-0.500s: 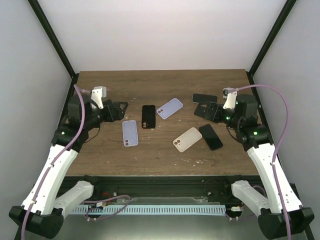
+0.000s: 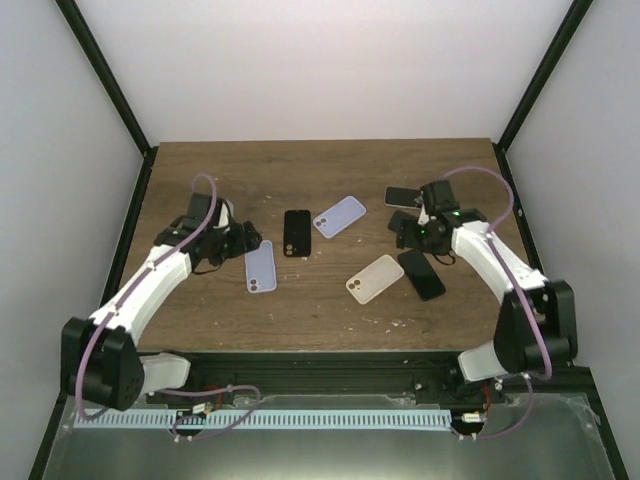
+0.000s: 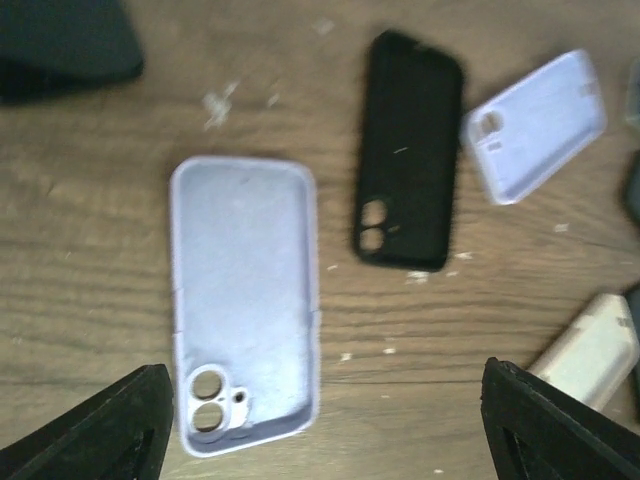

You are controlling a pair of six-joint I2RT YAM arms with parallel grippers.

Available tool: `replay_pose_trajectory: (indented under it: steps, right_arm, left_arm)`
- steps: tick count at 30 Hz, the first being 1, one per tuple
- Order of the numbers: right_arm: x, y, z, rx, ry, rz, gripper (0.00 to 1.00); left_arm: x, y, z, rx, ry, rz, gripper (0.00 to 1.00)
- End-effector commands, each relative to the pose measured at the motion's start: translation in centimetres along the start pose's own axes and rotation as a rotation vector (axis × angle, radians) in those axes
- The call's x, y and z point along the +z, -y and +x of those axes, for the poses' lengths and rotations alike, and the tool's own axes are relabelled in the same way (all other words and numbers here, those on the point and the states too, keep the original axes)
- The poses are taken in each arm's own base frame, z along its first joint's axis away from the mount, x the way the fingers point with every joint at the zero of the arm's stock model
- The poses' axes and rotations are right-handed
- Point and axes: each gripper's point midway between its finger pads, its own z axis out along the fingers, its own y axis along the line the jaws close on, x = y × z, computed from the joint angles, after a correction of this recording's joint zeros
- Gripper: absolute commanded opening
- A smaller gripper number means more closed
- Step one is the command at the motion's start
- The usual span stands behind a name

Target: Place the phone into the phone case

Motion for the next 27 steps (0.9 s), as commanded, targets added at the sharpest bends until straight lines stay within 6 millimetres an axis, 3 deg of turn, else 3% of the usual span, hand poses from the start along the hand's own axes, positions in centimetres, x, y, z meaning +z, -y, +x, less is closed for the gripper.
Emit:
replay_pose_trajectory:
  steps: [1, 6, 11, 22, 27]
  right_arm:
    - [2.3, 0.8, 0.6, -0.107, -0.086, 0.12, 0.8]
    - [5.7, 1.7, 2.1, -0.148, -0.161, 0.154, 0.84]
    - [7.3, 2.3, 1.1, -0.131, -0.146, 0.199, 0.81]
    - [9.9, 4.4, -6.1, -0.247, -0.066, 0.283, 0.92]
    - [11.1, 5.0, -9.4, -0.206, -0.03, 0.167, 1.0]
  left_arm:
    - [3.1, -3.1, 1.0, -0.105, -0.048, -0.08, 0.84]
    - [5.6, -5.7, 2.5, -0.133, -0.081, -0.143, 0.8]
    - [7.4, -6.6, 3.9, -0.157, -0.112, -0.14, 0.75]
    - [10.0, -6.2, 6.0, -0.156, -0.192, -0.066, 0.69]
    - [9.9, -5.2, 6.3, -0.156, -0.21, -0.017, 0.68]
